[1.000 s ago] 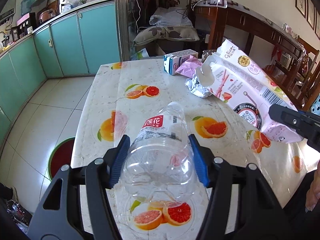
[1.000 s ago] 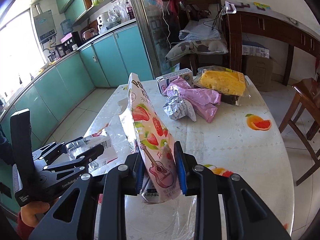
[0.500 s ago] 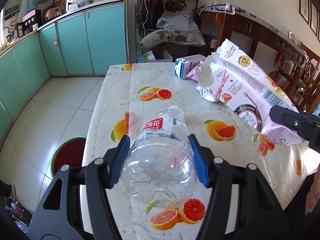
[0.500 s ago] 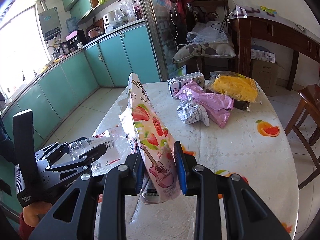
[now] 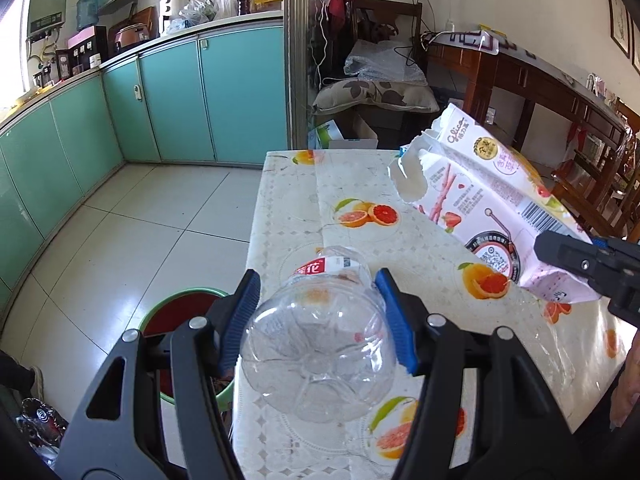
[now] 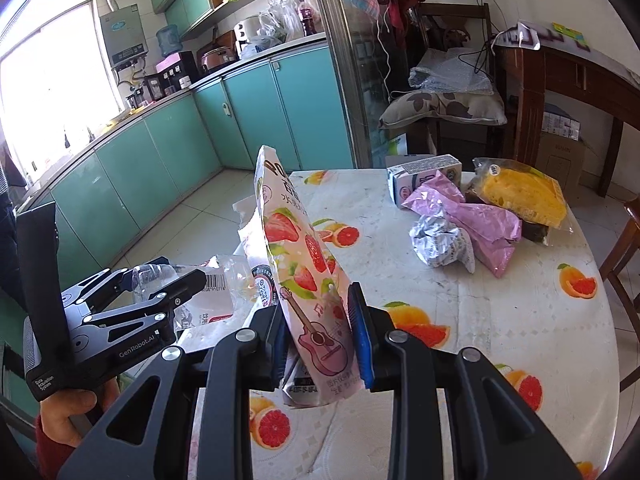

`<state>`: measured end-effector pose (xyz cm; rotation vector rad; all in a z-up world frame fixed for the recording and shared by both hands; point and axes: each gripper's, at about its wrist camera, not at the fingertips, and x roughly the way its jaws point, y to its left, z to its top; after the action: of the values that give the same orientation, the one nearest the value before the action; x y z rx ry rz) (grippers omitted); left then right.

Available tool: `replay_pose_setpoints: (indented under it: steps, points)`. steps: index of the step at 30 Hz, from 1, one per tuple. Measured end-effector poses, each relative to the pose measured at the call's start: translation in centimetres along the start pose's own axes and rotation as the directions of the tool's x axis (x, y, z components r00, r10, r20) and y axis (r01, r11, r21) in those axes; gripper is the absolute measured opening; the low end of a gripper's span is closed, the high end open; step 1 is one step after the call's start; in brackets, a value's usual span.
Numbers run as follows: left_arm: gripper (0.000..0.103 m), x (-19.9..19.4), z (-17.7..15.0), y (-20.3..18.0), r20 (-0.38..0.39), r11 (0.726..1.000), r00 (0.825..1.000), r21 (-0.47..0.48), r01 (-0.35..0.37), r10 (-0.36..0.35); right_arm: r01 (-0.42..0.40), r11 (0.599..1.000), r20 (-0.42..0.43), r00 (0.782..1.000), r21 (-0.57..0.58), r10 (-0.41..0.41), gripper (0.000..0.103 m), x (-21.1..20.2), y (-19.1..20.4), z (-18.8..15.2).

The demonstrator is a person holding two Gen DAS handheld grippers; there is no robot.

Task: Collect trash
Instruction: 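Carry the water bottle over the bucket with the left gripper while the right carries the wrapper, then open both grippers over the red bucket, dropping the bottle and wrapper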

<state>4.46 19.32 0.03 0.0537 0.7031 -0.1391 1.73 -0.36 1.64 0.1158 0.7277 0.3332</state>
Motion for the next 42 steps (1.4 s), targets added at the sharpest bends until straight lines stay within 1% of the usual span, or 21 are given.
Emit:
replay_pose_setpoints:
  steps: [6,12,17,19,23,27,31,42]
  points:
    - [0.058,-0.3,-0.2,4.4,-0.001,0.997,0.997,-0.020,-0.075,0.075,-0.058,0.998,-0.005,0.998,-0.032,0.058,0.027,2.1,3.1,1.4]
    - [0.058,0.6,-0.7,9.2,-0.039,0.987,0.988,-0.056,-0.153,0.151,-0.119,0.991,-0.027,0.993,-0.057,0.117,0.027,5.0,6.5,2.6]
    - [0.058,2.1,-1.4,13.3,-0.090,0.974,0.978,-0.105,-0.199,0.190,-0.165,0.984,-0.081,0.984,-0.073,0.159,0.027,8.4,9.2,3.2]
    - [0.058,3.0,-1.7,14.7,-0.113,0.968,0.971,-0.118,-0.223,0.210,-0.189,0.980,-0.113,0.977,-0.058,0.182,0.027,10.1,9.9,3.3]
    - [0.058,4.9,-2.5,17.2,-0.160,0.956,0.961,-0.150,-0.251,0.227,-0.213,0.977,-0.171,0.963,-0.016,0.207,0.027,13.3,11.1,3.4]
    - [0.058,6.5,-2.7,18.4,-0.195,0.945,0.945,-0.147,-0.293,0.263,-0.217,0.976,-0.202,0.956,0.010,0.214,0.027,15.7,11.8,3.5]
    - [0.057,7.7,-2.7,18.8,-0.217,0.938,0.937,-0.156,-0.309,0.272,-0.220,0.975,-0.245,0.944,0.024,0.219,0.027,18.1,12.3,3.6]
    - [0.057,10.2,-2.5,19.1,-0.261,0.937,0.927,-0.151,-0.315,0.270,-0.211,0.978,-0.263,0.943,-0.003,0.202,0.026,20.0,14.0,4.4]
